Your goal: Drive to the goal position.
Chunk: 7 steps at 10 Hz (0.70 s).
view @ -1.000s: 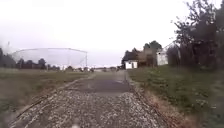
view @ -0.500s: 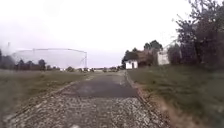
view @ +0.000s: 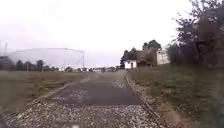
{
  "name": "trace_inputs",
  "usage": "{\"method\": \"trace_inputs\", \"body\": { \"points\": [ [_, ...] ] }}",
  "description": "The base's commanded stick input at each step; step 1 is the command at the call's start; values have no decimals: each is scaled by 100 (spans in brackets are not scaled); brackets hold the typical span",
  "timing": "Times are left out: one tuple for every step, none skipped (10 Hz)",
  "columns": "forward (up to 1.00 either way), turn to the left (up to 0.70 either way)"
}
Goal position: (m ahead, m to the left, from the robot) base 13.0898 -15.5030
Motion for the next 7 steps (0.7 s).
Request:
{"method": "trace_inputs", "body": {
  "points": [
    [70,0],
    [70,0],
    [70,0],
    [70,0],
    [70,0],
    [70,0],
    [70,0]
  ]
}}
